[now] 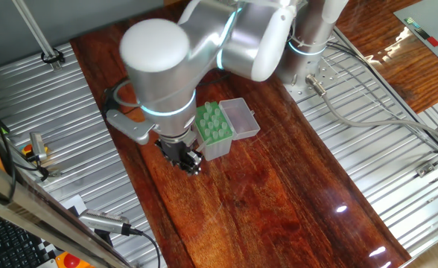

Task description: Insert a large pipette tip into the holder for large pipette tips

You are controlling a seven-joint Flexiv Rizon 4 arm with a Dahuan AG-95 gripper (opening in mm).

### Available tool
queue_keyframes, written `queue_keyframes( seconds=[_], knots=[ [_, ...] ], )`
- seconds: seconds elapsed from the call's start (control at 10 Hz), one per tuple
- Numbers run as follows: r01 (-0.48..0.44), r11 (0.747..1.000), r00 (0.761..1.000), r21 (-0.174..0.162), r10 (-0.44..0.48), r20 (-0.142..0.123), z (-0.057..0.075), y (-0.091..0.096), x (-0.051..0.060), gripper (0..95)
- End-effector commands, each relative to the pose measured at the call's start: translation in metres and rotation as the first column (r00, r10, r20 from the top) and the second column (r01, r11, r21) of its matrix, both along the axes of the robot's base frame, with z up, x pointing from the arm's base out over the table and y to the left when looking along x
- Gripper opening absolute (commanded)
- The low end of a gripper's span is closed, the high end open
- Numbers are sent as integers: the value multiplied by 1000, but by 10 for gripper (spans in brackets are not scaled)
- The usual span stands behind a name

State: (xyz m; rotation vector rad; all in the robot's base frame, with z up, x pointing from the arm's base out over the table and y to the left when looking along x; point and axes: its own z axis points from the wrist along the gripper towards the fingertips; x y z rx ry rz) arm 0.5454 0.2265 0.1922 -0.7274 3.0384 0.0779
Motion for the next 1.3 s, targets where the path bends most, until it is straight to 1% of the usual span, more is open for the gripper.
queue_keyframes(
  seconds=[0.1,0.2,0.3,0.4,0.7,0.9,1.0,1.1,1.2,1.3],
  knots=[
    [-2,1000,1000,-1,2,-1,-2,2,2,380],
    [-3,1000,1000,-3,3,2,-2,1,1,190],
    [-2,1000,1000,-3,2,2,-2,1,1,190],
    [-2,1000,1000,-1,2,2,-2,2,2,0],
    [-8,1000,1000,1,8,3,-2,2,2,0],
    [-15,1000,1000,11,14,9,1,2,1,0],
    [-17,1000,1000,23,16,20,9,5,0,0],
    [-20,999,999,31,19,38,15,7,-1,0],
    [-26,999,998,40,24,60,20,8,-2,0],
    [-28,999,997,45,25,70,23,9,-3,0]
  ],
)
